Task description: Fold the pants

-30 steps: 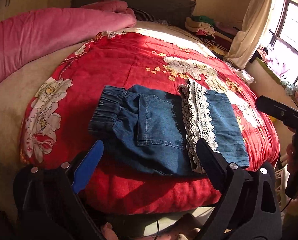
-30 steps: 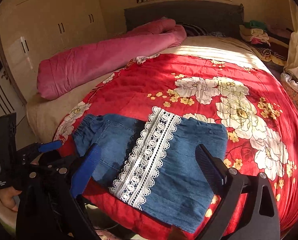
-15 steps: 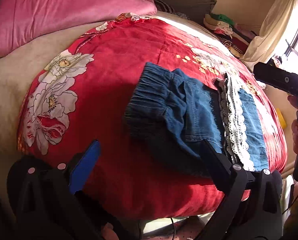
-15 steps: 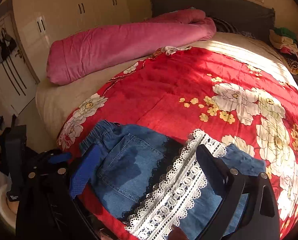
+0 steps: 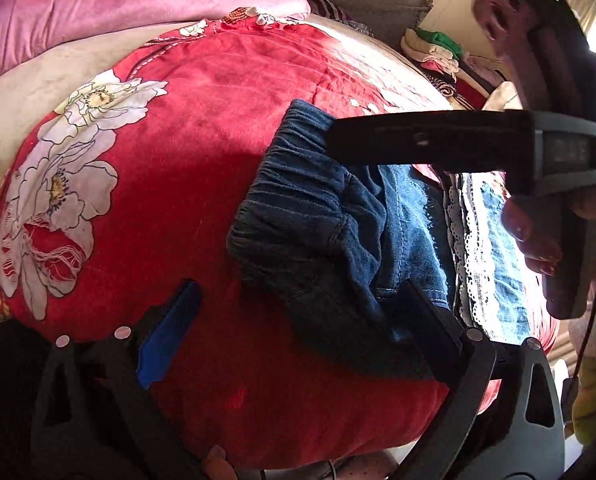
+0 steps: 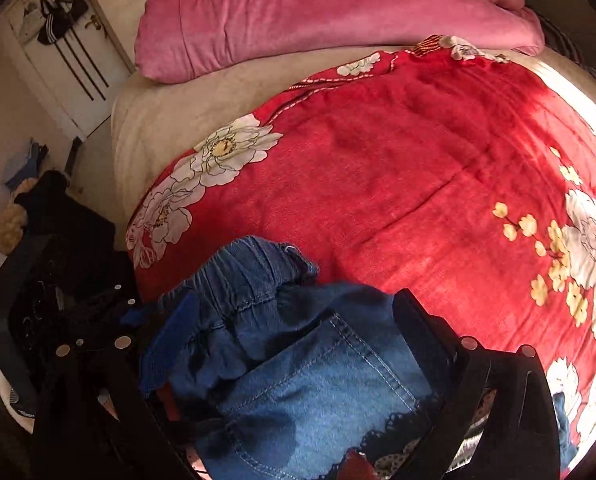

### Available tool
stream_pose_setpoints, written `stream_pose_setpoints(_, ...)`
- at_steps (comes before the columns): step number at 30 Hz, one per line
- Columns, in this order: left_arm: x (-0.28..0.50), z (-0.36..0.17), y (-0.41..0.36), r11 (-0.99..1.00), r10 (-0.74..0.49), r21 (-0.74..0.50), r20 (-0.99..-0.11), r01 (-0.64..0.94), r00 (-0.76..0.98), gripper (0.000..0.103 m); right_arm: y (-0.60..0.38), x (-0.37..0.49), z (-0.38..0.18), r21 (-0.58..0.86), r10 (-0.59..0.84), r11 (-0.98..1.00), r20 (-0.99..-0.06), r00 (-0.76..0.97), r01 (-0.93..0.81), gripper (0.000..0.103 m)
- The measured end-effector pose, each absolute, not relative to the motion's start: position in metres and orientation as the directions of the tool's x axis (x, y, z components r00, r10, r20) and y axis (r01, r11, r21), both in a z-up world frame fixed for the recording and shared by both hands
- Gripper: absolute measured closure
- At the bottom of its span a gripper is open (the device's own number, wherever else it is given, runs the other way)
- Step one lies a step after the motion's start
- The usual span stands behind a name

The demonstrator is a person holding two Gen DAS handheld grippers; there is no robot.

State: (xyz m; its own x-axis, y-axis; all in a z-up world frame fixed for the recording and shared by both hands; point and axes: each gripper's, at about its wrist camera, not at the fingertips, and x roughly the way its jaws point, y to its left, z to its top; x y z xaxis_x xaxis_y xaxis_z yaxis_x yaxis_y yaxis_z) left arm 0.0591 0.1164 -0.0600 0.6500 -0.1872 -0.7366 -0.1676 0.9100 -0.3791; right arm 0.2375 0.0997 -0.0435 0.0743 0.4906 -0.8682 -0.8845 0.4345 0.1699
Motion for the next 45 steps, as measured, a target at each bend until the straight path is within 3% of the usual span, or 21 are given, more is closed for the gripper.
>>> stream_pose_setpoints(5,0.06,-0.063,0.119,0.905,-0.197,-0.392,-0.73,-0.164,0.655,0.011,0.117,0.248,-0.062,0.255,0.485,0.397,-0.874,-0.034,-0.882,0.009)
stream_pose_setpoints(6,0.061,-0.064,0.12,0.904,-0.199,-0.395,-0.729,-0.165,0.655,0.011,0.12,0.249,-0.067,0.273,0.479,0.391,-0.876,-0.059,-0.879,0.015)
stream_pose_setpoints(8,0.063,-0.065,0.121,0.9,-0.203,-0.403,-0.728,-0.168,0.655,0.011,0.123,0.25,-0.075,0.307,0.476,0.385,-0.874,-0.097,-0.87,0.036)
stream_pose_setpoints(14,0.066,-0.067,0.126,0.887,-0.21,-0.426,-0.717,-0.179,0.665,0.011,0.102,0.252,-0.065,0.384,0.556,0.393,-0.823,-0.117,-0.836,0.063)
stream_pose_setpoints(20,0.072,-0.061,0.131,0.85,-0.265,-0.498,-0.683,-0.17,0.681,0.012,0.072,0.249,-0.037,0.464,0.662,0.354,-0.738,-0.133,-0.812,0.066)
stream_pose_setpoints(23,0.075,-0.054,0.133,0.806,-0.348,-0.578,-0.64,-0.131,0.685,0.042,0.058,0.246,-0.026,0.465,0.689,0.346,-0.715,-0.116,-0.815,0.066)
stream_pose_setpoints(26,0.076,-0.043,0.125,0.811,-0.362,-0.576,-0.631,-0.102,0.686,0.051,0.043,0.245,-0.013,0.465,0.716,0.341,-0.691,-0.095,-0.817,0.065)
stream_pose_setpoints(45,0.079,0.021,0.021,0.941,-0.257,-0.337,-0.664,0.025,0.702,0.053,-0.072,0.235,0.024,0.446,0.807,0.386,-0.587,0.062,-0.808,0.066)
